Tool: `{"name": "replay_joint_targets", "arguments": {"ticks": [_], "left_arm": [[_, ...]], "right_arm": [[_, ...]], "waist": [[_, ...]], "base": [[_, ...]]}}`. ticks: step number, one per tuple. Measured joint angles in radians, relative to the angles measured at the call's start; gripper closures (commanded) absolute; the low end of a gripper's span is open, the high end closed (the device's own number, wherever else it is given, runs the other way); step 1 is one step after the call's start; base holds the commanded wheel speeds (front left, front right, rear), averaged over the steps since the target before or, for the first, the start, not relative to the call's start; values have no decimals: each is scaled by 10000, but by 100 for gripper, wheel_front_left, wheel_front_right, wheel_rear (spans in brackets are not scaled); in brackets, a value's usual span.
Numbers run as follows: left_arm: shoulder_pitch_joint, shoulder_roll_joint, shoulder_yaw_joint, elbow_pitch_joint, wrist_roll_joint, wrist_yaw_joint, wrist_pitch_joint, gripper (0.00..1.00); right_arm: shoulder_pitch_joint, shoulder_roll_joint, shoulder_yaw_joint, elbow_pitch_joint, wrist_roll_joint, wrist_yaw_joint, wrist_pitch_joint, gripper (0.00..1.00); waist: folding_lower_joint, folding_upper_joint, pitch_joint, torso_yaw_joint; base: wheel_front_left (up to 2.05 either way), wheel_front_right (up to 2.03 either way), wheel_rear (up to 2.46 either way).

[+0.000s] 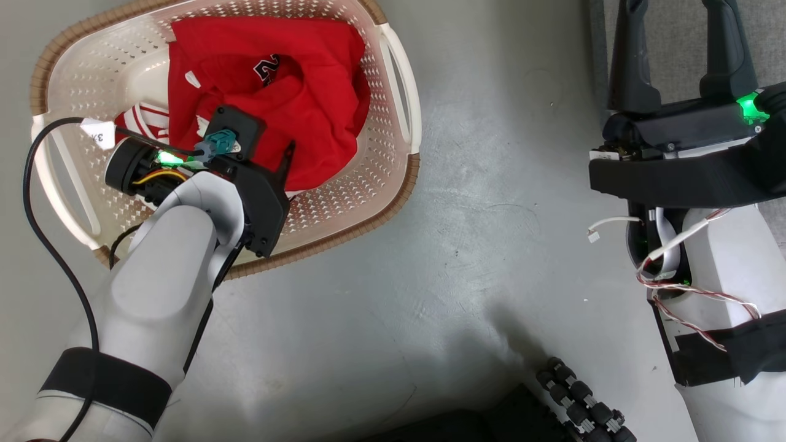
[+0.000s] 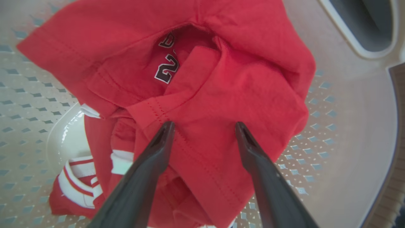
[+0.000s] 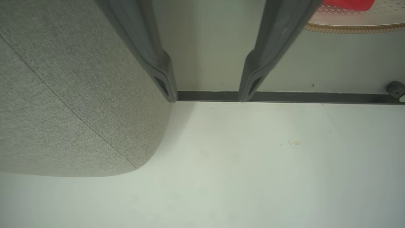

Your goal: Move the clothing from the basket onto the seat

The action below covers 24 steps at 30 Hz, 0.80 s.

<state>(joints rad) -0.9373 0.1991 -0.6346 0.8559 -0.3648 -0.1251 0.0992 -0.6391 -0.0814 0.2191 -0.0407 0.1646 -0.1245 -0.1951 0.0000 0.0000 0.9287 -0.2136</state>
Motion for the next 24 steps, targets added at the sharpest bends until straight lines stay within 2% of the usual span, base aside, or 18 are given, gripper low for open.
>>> {"name": "replay_joint_targets", "arguments": {"ticks": [4,6,7,8,9,10,17,24], "left_arm": [[-17,-40,-121,357,79,-12,180,0],[-17,-31,-148,491,86,-67,224,11],[-18,-35,-150,527,86,-67,224,31],[-18,-42,-150,560,86,-69,224,60],[-19,-54,-144,596,84,-67,224,83],[-23,-61,-146,631,84,-69,224,100],[-53,-209,-146,930,84,-69,169,100],[-14,-387,134,1072,-142,-69,-541,100]], "right_arm": [[5,12,2,-27,0,0,-12,0],[4,33,4,-90,0,0,-15,0],[3,36,4,-119,0,0,-31,0],[3,36,0,-144,0,0,-50,0],[3,36,-4,-167,0,0,-61,0],[2,36,-8,-180,0,0,-90,0],[2,42,-161,-148,0,0,-102,0],[-8,42,-180,151,0,0,-190,0]], "waist": [[0,0,14,-52],[0,0,8,-75],[0,0,5,-86],[0,0,3,-95],[0,0,2,-104],[0,0,0,-112],[0,0,-64,-98],[0,0,-388,47]], "base": [[0,0,0],[0,0,0],[0,0,0],[0,0,0],[0,0,0],[0,0,0],[0,0,0],[0,0,0]]}}
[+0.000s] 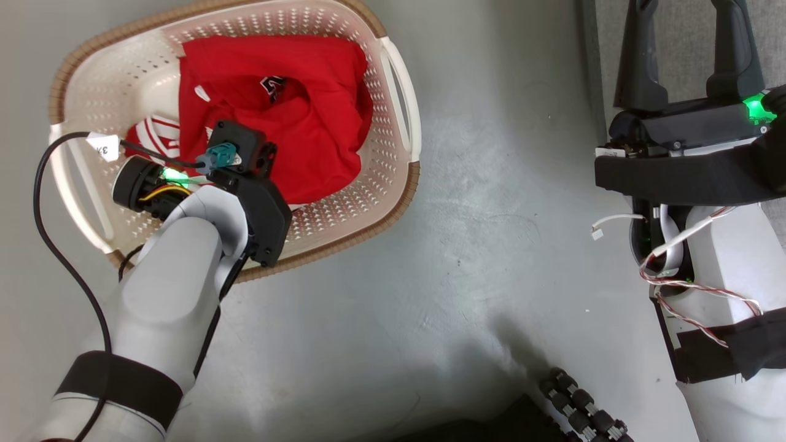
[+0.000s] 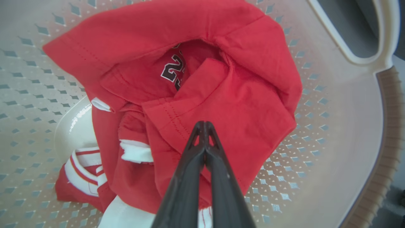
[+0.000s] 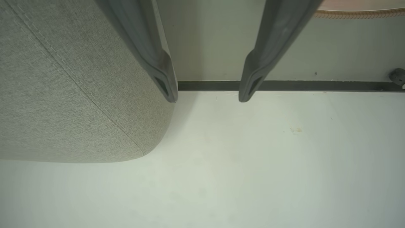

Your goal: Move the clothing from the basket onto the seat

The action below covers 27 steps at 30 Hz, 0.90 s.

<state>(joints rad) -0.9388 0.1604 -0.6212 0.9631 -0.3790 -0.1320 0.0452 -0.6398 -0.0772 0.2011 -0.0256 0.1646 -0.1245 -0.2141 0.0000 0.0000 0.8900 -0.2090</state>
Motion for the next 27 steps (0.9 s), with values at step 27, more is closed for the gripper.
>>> {"name": "replay_joint_targets", "arguments": {"ticks": [27], "left_arm": [[1599,-566,639,-1252,-1221,0,-3037,100]], "right_arm": [[482,-485,-320,1285,136,249,-163,0]], "waist": [[-1,0,-2233,1169]], "base": [[0,0,0]]}}
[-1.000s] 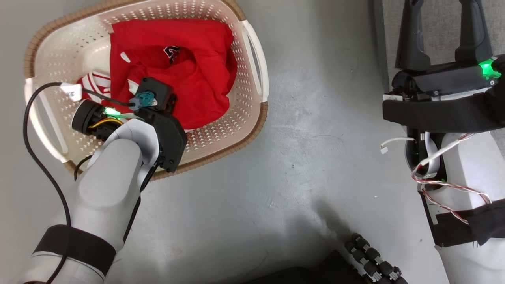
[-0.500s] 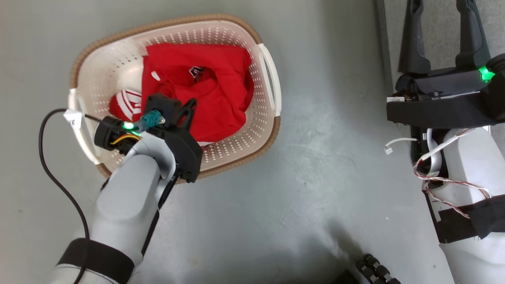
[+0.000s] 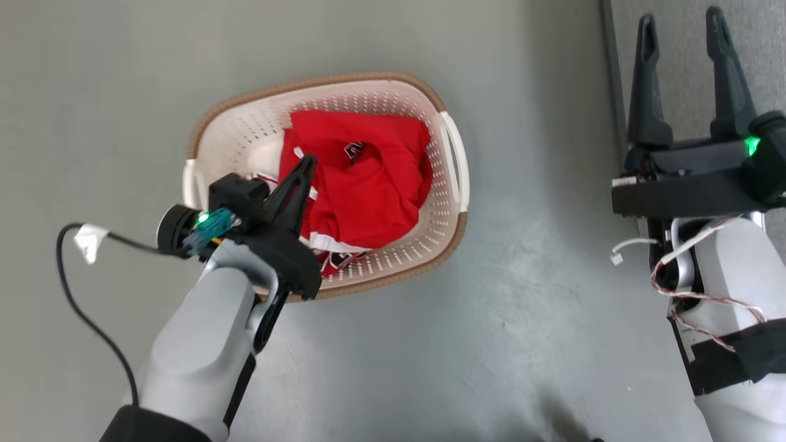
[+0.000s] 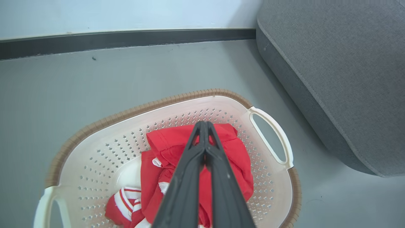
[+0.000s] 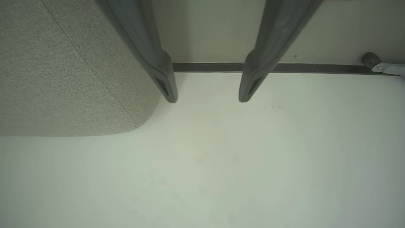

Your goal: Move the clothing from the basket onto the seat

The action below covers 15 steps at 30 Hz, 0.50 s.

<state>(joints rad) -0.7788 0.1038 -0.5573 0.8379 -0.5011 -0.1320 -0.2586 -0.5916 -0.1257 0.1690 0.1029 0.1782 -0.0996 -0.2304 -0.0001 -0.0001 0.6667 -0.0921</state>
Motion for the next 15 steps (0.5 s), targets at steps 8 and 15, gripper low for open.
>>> {"name": "replay_joint_targets", "arguments": {"ticks": [8,15], "left_arm": [[966,278,744,-928,-127,0,4,0],[1958,362,1728,-1825,-447,343,15,0]], "right_arm": [[623,-153,-161,454,144,117,-12,0],[1400,-339,-410,807,353,209,-59,0]], "waist": [[0,0,-866,438],[-1,0,-1760,817]], "base": [[0,0,0],[0,0,0]]}}
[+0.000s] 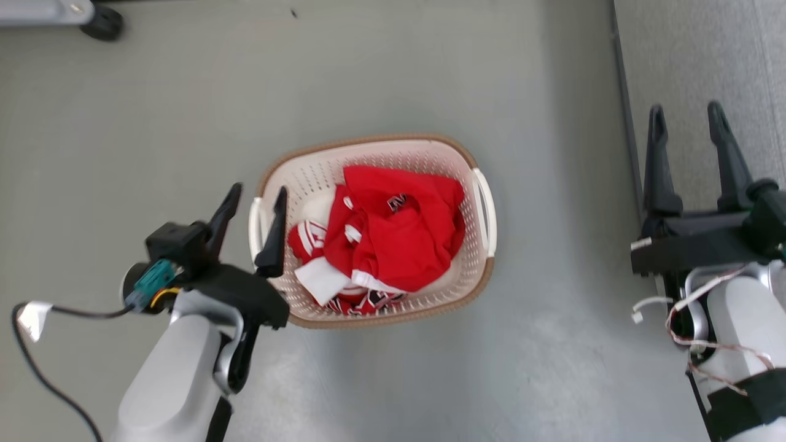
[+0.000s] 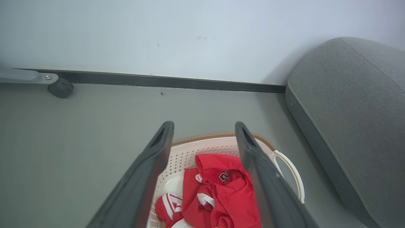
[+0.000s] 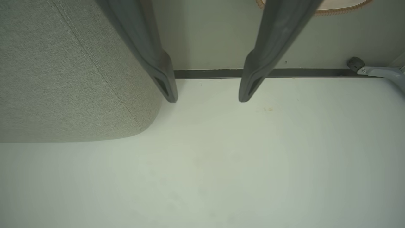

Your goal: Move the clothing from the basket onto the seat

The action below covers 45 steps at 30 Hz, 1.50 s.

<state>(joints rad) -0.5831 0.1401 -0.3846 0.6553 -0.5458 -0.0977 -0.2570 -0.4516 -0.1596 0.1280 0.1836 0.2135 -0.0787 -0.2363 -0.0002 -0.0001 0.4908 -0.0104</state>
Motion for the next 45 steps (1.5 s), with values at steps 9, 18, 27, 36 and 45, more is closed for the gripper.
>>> {"name": "replay_joint_targets", "arguments": {"ticks": [9,18,27,36,45], "left_arm": [[1318,360,1034,-1156,146,763,2,0],[3015,623,1802,-2633,738,1432,0,0],[4508,788,2186,-3935,1195,1649,0,0],[5564,817,2508,-4941,1402,1781,0,0],[6432,635,2642,-5705,1672,1871,0,0]], "right_arm": [[1057,-56,-123,113,320,104,-31,0],[2290,61,54,69,414,186,-36,0],[3203,165,98,-198,518,217,-40,0],[3761,263,142,-525,604,217,-40,0],[4274,257,130,-855,604,171,-27,0]], "waist": [[0,-1,-1236,480],[0,-1,-2630,915],[1,-1,-3716,1115],[0,-1,-4427,1012],[1,1,-4691,626]], "base": [[0,0,0],[0,0,0],[0,0,0],[0,0,0],[0,0,0]]}}
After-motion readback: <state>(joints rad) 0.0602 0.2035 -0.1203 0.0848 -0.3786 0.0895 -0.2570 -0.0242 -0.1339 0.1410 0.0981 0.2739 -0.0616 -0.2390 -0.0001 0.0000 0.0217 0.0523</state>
